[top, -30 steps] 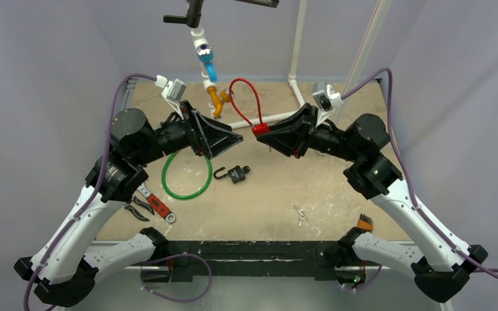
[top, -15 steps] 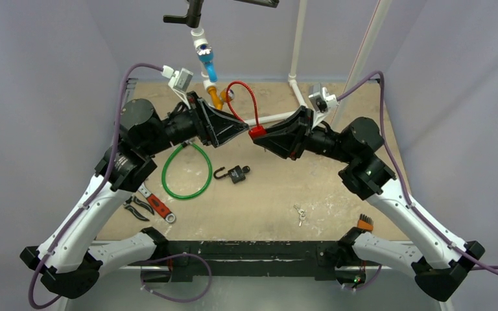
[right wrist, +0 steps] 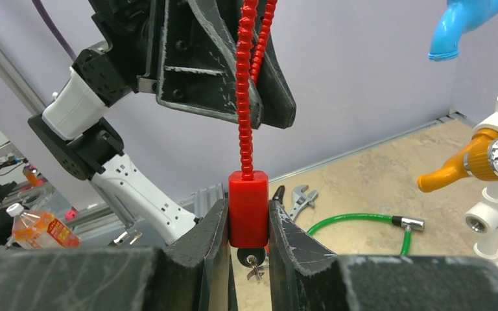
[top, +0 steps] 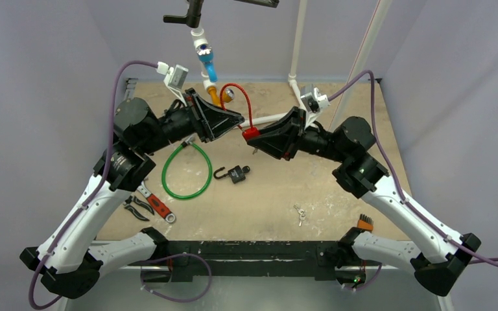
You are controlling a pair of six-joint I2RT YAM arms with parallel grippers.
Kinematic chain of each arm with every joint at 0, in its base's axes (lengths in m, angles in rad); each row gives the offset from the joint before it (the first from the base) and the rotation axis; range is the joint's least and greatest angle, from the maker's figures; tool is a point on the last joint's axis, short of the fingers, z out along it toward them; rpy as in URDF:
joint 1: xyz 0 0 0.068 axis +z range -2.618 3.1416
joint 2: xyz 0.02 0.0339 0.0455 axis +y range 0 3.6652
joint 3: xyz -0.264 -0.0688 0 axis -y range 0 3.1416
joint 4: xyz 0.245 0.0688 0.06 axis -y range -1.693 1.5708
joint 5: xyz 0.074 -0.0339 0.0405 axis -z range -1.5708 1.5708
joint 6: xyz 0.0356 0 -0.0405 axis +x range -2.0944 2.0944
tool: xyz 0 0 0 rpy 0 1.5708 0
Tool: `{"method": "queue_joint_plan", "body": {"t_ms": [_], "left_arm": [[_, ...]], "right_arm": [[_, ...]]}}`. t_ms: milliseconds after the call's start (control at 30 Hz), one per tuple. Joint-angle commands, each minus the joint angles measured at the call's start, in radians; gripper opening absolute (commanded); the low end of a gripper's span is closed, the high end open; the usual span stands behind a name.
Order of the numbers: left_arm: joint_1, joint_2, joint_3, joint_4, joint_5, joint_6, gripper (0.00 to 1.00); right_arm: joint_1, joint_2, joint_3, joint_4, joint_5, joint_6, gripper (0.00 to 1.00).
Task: Unlock with the key
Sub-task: Unlock the lock.
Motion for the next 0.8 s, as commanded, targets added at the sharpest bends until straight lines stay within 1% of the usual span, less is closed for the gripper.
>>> {"method": "queue_joint_plan", "body": {"t_ms": [0,67,133,267,400,567,667,767], "left_arm": [[0.002,-0.019,0.000,0.067,0.017,0.035,0.16],[0.003,-0.024,-0.003,0.068,0.014,0.048,0.07],[0.003,-0.026,-0.006,0.072,0.009,0.052,0.00],[0.003,-0.022,0.004,0.079,-0.001,0.044,0.00],[0.003,-0.033,0.002,0.069,-0.002,0.039,0.00],[0.001,-0.043,-0.025,0.062,-0.005,0.026,0.00],[0.006,-0.059,-0.027,0.058,-0.008,0.073,0.00],[0.023,-0.084,-0.034,0.055,-0.013,0.161,0.00]], "right_arm": [[0.022,0.005,0.013,0.078,0.042,-0.003,0.00],[0.046,0.016,0.020,0.067,0.057,-0.022,0.00],[0.086,0.035,0.030,0.045,0.078,-0.051,0.00],[0.170,0.086,0.052,0.005,0.119,-0.091,0.00],[0.182,0.087,0.040,0.017,0.152,-0.087,0.00],[0.180,0.097,0.064,0.012,0.169,-0.089,0.00],[0.181,0.080,0.059,-0.013,0.193,-0.098,0.00],[0.180,0.042,0.048,-0.098,0.211,-0.139,0.00]]}}
